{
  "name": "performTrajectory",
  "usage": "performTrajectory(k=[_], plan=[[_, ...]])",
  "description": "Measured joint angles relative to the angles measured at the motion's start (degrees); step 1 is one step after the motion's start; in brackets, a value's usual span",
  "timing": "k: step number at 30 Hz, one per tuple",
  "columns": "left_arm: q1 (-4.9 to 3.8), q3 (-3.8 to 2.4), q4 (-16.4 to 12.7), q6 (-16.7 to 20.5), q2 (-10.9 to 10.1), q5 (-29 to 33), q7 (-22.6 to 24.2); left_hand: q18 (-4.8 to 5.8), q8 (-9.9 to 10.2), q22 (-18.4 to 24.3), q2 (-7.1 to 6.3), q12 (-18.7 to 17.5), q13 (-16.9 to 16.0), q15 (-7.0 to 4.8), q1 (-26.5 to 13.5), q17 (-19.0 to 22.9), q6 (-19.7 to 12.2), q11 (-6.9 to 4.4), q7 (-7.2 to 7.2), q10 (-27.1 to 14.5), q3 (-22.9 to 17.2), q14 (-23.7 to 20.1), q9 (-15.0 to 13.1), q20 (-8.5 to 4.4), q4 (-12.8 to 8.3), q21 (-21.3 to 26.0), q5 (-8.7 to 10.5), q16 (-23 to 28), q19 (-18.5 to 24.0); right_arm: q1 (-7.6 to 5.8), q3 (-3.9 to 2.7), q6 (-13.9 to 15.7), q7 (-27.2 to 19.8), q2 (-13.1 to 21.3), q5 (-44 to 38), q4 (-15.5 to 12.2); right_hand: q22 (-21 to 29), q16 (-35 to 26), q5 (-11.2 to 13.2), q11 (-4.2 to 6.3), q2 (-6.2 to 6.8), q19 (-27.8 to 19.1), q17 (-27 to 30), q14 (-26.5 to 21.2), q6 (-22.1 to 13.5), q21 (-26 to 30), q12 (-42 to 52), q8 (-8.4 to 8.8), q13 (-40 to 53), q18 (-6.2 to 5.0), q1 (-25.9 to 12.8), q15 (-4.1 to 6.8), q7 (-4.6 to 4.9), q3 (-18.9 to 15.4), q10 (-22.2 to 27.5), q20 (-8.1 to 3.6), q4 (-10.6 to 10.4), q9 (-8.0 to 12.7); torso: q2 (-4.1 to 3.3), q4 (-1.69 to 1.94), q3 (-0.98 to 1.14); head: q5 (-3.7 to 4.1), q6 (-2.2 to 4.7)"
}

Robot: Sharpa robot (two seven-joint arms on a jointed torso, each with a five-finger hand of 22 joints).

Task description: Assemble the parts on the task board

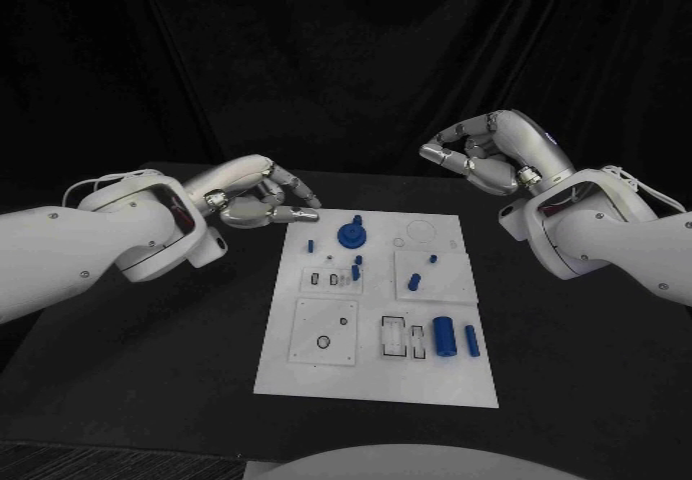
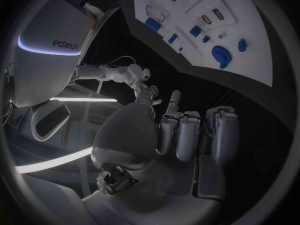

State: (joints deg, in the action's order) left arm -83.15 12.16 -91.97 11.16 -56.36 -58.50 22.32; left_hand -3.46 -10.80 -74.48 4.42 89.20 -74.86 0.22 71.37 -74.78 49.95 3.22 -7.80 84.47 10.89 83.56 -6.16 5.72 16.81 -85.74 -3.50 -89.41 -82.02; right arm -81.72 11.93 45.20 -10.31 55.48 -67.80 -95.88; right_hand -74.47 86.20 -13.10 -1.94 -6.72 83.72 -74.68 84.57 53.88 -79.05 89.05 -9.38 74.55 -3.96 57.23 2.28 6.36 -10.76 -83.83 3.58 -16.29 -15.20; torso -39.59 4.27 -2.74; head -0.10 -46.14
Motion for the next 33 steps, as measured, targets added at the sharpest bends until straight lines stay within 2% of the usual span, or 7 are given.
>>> performTrajectory(k=[4,5,9,13,18,20,33], plan=[[-1.36,-0.03,0.5,-3.8,2.7,-5.9,-10.1,0.13,-2.7,0.0,1.43,0.0,0.0,0.5,-4.4,0.0,4.7,-0.1,0.55,-0.1,0.5,0.5,-2.2,0.44,-0.5,-3.2,0.0,0.0,-1.7,0.0,0.0,-0.4,0.8,-0.2,0.0,0.3,0.0,0.0,0.0,-0.01,0.0,0.0,0.0,0.0,0.0,0.0,0.0,0.0,0.0,0.0,0.0,0.0,0.0,0.0,0.0,0.0,0.0,0.0,0.28,-0.19,0.42,-0.1,-0.23],[-1.68,-0.03,0.7,-5.2,3.6,-7.1,-13.1,3.4,-3.4,0.0,1.55,0.0,0.0,0.5,-4.5,0.0,5.8,-0.11,0.77,-0.1,0.5,0.5,-2.8,0.45,-0.5,-3.2,0.0,0.0,-1.7,0.0,0.01,-0.7,1.1,-0.4,0.0,0.3,0.0,0.0,0.0,-0.01,0.0,0.0,0.0,0.0,0.0,0.0,0.0,0.0,0.0,0.0,0.0,0.0,0.01,0.0,0.0,0.0,0.0,0.0,0.35,-0.23,0.48,-0.16,-0.32],[-2.22,0.01,1.9,-9.9,7.4,-9.9,-22.0,3.39,-4.6,0.0,2.31,0.0,0.0,0.49,-5.3,0.0,6.8,-0.44,1.44,-0.5,0.5,0.5,-4.7,0.46,-0.5,-3.2,-0.01,0.0,-1.7,0.0,0.01,-1.7,2.2,-0.8,0.1,0.7,0.0,0.0,-1.5,-0.01,-0.45,0.0,0.0,0.0,0.1,0.0,0.0,0.0,0.0,0.0,0.5,0.0,0.11,0.0,0.0,0.0,0.0,0.1,0.62,-0.55,0.85,-0.48,-0.62],[-2.36,0.02,3.7,-14.4,11.1,-11.4,-29.1,3.39,-7.3,0.0,3.97,0.0,0.0,-0.23,-7.0,0.0,7.6,-0.66,2.23,-0.7,0.5,-0.2,-7.8,0.43,-0.5,-3.2,-0.03,0.0,-1.7,0.0,0.02,-2.9,3.4,-0.8,0.1,1.0,0.0,0.0,-1.6,-0.01,-1.05,0.0,0.0,-0.3,0.5,0.0,0.0,0.0,0.0,0.0,1.1,-0.28,-0.09,0.0,0.0,0.0,0.0,0.1,1.13,-1.04,1.58,-1.33,-1.43],[-2.53,-0.01,6.1,-18.7,16.0,-12.2,-36.5,3.39,-12.5,0.0,4.26,0.0,0.0,-0.96,-7.3,0.0,9.1,-1.92,3.82,-0.9,0.5,0.5,-17.0,-0.43,-0.5,-3.2,-2.14,0.0,-2.6,0.0,0.02,-4.4,4.9,-0.9,0.1,1.2,0.0,0.0,-3.3,-0.01,-1.71,0.0,0.0,-0.3,0.5,-0.4,0.0,0.0,0.0,0.0,1.7,-0.28,-0.09,0.0,0.0,0.01,0.0,0.4,1.57,-1.59,2.37,-2.09,-1.97],[-2.54,-0.02,7.1,-19.7,17.3,-12.0,-38.7,3.4,-14.0,0.0,4.26,0.0,0.0,-1.77,-7.3,0.0,9.1,-2.32,3.81,-0.9,0.5,-0.3,-19.5,-1.15,-0.5,-3.2,-3.43,0.0,-1.8,0.0,0.02,-4.9,5.3,-1.0,0.1,1.4,0.0,0.0,-3.3,-0.01,-0.74,0.0,0.0,-0.3,0.5,-0.4,0.0,0.0,0.0,0.0,2.7,-0.28,-0.09,-1.2,0.0,0.01,-0.1,0.5,1.64,-1.83,2.63,-2.35,-2.01],[-2.54,0.0,11.2,-24.4,24.4,-7.6,-49.5,3.4,-16.2,0.0,4.4,0.0,0.0,-3.32,-7.4,0.0,9.6,-3.75,5.67,-1.1,0.5,-0.2,-27.1,-2.55,-0.5,-3.2,-5.03,0.0,-2.1,0.41,0.02,-7.1,7.1,-1.6,0.1,2.3,0.0,0.0,-4.7,-0.01,-1.21,0.0,0.0,-0.3,0.5,-0.4,0.0,0.01,0.0,0.0,3.8,-0.28,-0.09,-1.2,0.0,0.0,-0.1,0.5,1.79,-2.16,2.89,-3.48,-2.54]])
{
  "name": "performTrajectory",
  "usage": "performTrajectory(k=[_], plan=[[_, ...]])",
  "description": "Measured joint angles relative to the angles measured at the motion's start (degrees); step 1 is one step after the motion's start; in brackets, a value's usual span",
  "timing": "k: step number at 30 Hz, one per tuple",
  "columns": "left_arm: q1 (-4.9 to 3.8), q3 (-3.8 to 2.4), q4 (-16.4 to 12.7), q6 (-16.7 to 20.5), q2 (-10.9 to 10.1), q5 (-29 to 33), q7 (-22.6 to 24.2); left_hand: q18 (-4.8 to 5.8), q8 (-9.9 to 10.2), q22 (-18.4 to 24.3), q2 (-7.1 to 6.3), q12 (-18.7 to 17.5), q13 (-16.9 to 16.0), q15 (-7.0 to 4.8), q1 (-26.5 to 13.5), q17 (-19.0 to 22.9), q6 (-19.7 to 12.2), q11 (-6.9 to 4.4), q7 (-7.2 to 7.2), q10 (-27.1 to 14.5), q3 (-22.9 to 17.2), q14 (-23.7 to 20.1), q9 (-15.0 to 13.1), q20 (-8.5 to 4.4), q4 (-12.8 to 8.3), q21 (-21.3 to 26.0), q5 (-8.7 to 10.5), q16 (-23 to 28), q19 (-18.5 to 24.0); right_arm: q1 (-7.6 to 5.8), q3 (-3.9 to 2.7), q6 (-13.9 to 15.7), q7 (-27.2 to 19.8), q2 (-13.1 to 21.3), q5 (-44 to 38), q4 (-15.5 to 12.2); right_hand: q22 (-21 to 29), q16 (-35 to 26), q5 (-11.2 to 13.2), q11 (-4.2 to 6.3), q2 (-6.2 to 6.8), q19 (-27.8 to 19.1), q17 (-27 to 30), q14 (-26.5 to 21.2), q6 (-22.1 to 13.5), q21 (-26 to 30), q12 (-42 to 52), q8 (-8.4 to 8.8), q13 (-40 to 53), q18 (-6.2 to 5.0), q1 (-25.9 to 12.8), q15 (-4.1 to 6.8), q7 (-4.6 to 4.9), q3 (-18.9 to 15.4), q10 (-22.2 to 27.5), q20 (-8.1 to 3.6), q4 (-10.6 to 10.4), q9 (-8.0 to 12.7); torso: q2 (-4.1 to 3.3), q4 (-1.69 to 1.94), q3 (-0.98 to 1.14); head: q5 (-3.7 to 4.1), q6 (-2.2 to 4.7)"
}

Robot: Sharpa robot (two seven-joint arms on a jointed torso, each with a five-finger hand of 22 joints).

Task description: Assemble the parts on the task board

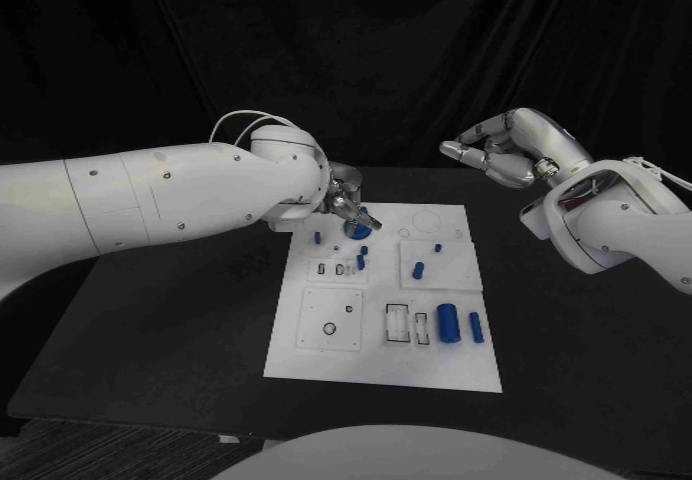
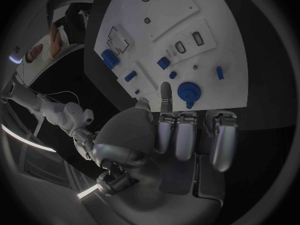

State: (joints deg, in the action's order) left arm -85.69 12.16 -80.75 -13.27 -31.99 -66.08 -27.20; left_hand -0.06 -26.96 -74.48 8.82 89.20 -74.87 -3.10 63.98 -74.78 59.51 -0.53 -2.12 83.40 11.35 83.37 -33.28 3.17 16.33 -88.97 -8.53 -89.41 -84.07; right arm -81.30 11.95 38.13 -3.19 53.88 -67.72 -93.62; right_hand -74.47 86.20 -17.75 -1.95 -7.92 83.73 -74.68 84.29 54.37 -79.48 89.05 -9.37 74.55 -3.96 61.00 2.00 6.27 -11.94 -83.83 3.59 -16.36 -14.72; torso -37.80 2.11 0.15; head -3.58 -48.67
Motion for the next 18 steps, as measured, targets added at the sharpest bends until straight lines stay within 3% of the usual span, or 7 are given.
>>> performTrajectory(k=[8,18], plan=[[0.15,0.01,2.3,-2.4,1.6,1.3,-3.2,0.0,0.0,0.0,0.34,0.0,0.0,-0.07,0.5,0.0,0.2,-0.11,0.18,0.1,-1.2,0.1,-0.8,-0.01,-1.2,0.0,0.0,0.0,0.0,0.25,0.0,-0.7,0.6,-0.1,0.0,0.4,0.0,0.0,0.0,0.0,0.0,0.0,0.0,0.0,0.0,0.0,0.0,0.0,0.0,0.0,0.0,0.0,0.0,0.0,0.0,0.0,0.0,0.0,0.08,0.03,0.02,0.05,-0.54],[1.38,0.01,4.1,-3.8,3.3,1.9,-4.7,0.0,0.0,0.0,0.48,0.0,0.0,-0.08,0.6,0.0,0.2,-0.12,0.18,0.1,-1.2,0.1,-1.1,-0.02,-1.2,0.0,0.01,0.0,0.0,0.75,0.0,-1.3,1.1,-0.4,0.0,0.8,0.0,0.0,0.0,0.0,-0.01,0.0,0.0,0.0,0.0,0.0,0.0,0.0,0.0,0.0,0.0,0.0,0.0,0.0,0.0,0.0,0.0,0.0,0.11,0.07,0.06,-0.15,-1.13]])
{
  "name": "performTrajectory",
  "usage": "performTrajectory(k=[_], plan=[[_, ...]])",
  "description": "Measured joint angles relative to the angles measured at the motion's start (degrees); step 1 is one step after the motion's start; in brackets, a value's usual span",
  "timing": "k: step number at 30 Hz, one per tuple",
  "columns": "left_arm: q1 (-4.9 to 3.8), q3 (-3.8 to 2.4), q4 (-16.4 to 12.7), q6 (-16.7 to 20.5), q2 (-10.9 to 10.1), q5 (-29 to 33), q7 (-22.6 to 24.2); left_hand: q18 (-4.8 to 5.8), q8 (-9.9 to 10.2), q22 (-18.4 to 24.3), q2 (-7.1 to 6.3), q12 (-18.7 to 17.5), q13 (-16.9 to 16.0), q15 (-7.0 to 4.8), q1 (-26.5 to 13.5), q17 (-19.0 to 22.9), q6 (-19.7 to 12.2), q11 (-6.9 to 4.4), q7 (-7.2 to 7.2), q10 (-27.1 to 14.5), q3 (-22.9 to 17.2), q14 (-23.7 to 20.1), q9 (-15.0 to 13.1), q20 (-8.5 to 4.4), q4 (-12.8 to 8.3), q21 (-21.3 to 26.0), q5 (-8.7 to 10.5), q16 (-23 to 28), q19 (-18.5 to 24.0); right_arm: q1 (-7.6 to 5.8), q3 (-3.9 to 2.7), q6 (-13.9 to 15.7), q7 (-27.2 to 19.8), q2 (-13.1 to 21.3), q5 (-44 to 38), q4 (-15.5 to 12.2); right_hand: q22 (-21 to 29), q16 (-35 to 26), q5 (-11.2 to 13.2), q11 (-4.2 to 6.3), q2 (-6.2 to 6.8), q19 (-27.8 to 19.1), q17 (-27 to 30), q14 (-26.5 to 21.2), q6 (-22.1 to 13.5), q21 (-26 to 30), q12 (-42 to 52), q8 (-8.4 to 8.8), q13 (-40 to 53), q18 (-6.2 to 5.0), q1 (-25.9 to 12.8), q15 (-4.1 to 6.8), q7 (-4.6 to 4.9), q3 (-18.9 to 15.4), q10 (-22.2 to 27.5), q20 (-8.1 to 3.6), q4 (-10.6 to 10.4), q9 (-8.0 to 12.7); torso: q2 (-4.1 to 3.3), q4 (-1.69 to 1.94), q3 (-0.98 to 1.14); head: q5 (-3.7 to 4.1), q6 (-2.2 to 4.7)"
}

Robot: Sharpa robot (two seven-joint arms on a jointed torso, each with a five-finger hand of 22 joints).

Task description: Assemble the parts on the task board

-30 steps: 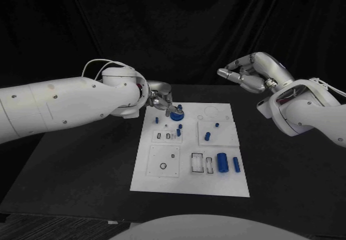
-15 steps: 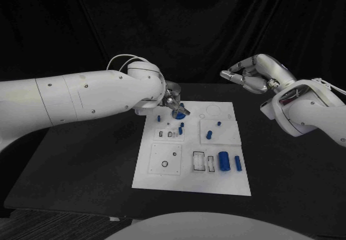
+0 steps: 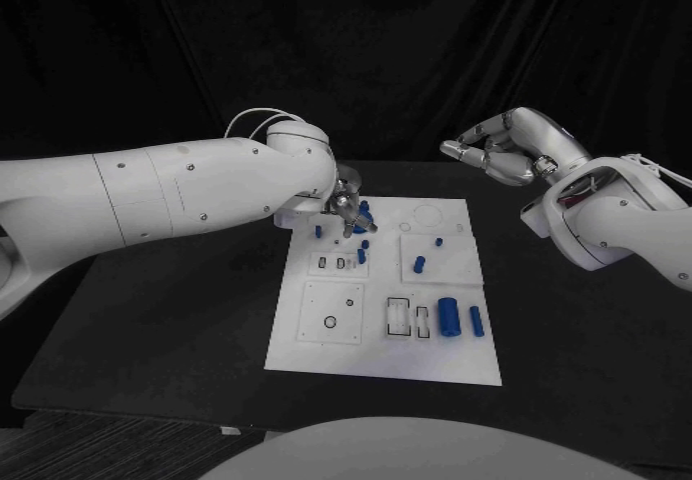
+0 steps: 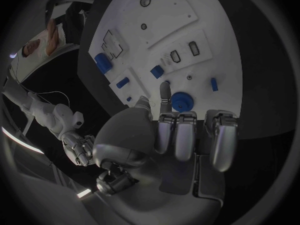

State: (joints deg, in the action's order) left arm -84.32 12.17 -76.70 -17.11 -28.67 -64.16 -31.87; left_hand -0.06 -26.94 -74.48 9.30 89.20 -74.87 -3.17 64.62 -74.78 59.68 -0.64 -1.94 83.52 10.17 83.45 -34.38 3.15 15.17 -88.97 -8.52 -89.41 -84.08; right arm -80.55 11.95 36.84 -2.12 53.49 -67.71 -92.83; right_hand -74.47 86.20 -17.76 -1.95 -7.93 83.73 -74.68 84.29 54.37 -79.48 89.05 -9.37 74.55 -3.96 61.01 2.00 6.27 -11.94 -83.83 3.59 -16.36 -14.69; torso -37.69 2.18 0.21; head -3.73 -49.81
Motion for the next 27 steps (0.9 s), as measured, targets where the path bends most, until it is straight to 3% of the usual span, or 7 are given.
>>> performTrajectory(k=[8,10,16,27], plan=[[0.97,0.0,0.8,-0.2,0.4,0.2,-0.3,0.0,0.1,0.0,0.3,0.0,0.0,0.0,0.3,0.0,0.0,0.0,0.0,0.0,0.0,0.0,-0.2,0.0,0.0,0.0,0.0,0.0,0.0,0.09,0.0,-0.2,0.2,0.0,0.0,0.2,0.0,0.0,0.0,0.0,0.0,0.0,0.0,0.0,0.0,0.0,0.0,0.0,0.0,0.0,0.0,0.0,0.0,0.0,0.0,0.0,0.0,0.0,0.0,0.11,-0.06,-0.08,-0.19],[1.36,0.0,0.9,-0.1,0.4,0.2,-0.3,-0.01,1.4,0.0,0.3,0.0,0.0,0.0,0.3,0.0,-0.4,0.0,-0.34,0.0,0.0,0.0,-0.5,0.0,0.0,0.0,0.0,0.0,0.0,0.17,0.0,-0.3,0.2,-0.1,0.0,0.3,0.0,0.0,0.0,0.0,-0.01,0.0,0.0,0.0,0.0,0.0,0.0,0.0,0.0,0.0,0.0,0.0,0.0,0.0,0.0,0.0,0.0,0.0,0.01,0.13,-0.06,-0.08,-0.2],[2.41,0.02,1.0,0.0,0.6,0.3,-0.3,0.0,2.1,0.0,0.3,0.0,-0.1,0.0,0.3,0.0,-0.3,0.01,-0.31,0.0,0.0,0.0,-0.5,0.0,0.0,0.0,0.01,0.0,0.0,0.43,0.0,-0.4,0.3,-0.2,0.0,0.4,0.0,0.0,-0.9,0.0,-0.01,0.0,0.0,0.0,0.0,0.0,0.0,0.0,0.0,0.0,0.0,0.0,0.0,0.0,0.0,0.0,0.0,0.0,0.05,0.11,-0.05,-0.04,-0.2],[3.16,0.01,1.1,0.3,1.0,0.3,-0.3,0.0,2.5,0.0,0.3,0.0,-0.1,0.0,0.3,0.0,-0.3,0.02,-0.32,0.0,0.0,0.0,-0.5,0.0,0.0,0.0,0.04,0.0,0.0,0.73,0.0,-0.6,0.4,-0.3,0.0,0.7,0.0,0.0,-0.9,0.0,-0.51,0.0,0.0,0.0,0.0,0.0,0.0,0.0,0.0,0.0,0.5,0.0,0.0,0.0,0.0,0.0,0.0,0.0,0.08,0.08,0.02,-0.05,-0.2]])
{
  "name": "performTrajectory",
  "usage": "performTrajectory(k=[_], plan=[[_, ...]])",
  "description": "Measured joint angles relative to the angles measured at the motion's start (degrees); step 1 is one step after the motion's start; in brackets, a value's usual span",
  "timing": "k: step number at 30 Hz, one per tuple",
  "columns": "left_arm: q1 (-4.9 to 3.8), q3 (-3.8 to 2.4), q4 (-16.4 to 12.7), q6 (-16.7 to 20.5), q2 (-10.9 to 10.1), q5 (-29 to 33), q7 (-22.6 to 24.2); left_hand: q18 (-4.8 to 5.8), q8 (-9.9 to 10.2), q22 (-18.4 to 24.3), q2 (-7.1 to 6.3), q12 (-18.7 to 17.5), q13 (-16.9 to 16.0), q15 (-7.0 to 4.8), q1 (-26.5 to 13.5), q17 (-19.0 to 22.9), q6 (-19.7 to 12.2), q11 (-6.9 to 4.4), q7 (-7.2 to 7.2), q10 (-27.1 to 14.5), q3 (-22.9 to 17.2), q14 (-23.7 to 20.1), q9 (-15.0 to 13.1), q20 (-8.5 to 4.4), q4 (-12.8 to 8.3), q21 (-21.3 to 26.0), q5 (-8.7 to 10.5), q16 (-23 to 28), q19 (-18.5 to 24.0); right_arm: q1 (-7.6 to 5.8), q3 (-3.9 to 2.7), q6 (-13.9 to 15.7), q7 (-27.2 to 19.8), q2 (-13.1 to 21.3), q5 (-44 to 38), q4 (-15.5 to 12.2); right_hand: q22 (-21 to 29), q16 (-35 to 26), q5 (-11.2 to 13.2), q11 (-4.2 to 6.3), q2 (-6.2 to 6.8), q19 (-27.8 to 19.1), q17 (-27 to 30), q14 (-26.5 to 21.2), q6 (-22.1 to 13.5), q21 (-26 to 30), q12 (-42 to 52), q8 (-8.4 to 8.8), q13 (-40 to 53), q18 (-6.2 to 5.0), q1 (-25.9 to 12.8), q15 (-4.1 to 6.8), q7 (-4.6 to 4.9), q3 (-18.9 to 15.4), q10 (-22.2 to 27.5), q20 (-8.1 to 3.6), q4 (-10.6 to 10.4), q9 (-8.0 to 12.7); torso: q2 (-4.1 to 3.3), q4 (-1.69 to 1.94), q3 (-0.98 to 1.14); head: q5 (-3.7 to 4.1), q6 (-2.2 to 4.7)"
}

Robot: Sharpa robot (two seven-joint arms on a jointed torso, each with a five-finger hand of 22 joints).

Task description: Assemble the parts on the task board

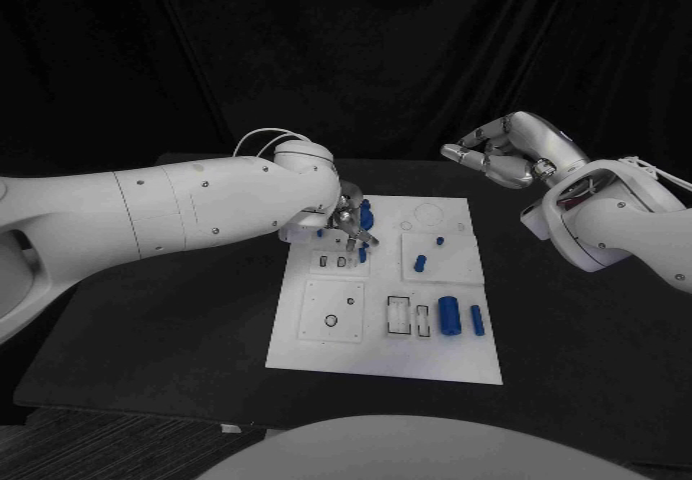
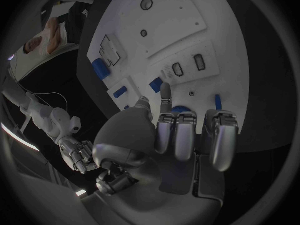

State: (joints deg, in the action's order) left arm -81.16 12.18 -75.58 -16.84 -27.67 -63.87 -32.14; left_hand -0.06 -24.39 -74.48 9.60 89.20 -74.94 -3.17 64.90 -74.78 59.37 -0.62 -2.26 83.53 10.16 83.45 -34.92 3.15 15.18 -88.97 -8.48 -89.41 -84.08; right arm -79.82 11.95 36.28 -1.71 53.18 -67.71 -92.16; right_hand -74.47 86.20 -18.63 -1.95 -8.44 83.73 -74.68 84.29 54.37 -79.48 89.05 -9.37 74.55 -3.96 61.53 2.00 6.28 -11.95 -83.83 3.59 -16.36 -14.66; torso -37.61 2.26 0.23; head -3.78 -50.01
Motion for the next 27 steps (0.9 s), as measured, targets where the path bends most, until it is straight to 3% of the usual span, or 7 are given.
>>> performTrajectory(k=[27], plan=[[1.8,0.0,1.2,-0.1,0.7,0.0,0.0,0.0,1.6,0.0,-0.02,0.0,0.0,0.0,0.0,0.0,0.0,0.01,-0.01,0.0,-0.6,0.0,-0.3,0.01,0.6,0.0,1.0,0.0,0.0,0.27,0.0,-0.3,0.1,-0.2,0.0,0.2,0.0,0.0,0.0,0.0,0.0,0.0,0.0,0.0,0.0,0.0,0.0,0.0,0.0,0.0,0.0,0.0,0.0,0.0,0.0,0.0,0.0,0.0,0.0,-0.04,-0.1,0.05,0.02]])
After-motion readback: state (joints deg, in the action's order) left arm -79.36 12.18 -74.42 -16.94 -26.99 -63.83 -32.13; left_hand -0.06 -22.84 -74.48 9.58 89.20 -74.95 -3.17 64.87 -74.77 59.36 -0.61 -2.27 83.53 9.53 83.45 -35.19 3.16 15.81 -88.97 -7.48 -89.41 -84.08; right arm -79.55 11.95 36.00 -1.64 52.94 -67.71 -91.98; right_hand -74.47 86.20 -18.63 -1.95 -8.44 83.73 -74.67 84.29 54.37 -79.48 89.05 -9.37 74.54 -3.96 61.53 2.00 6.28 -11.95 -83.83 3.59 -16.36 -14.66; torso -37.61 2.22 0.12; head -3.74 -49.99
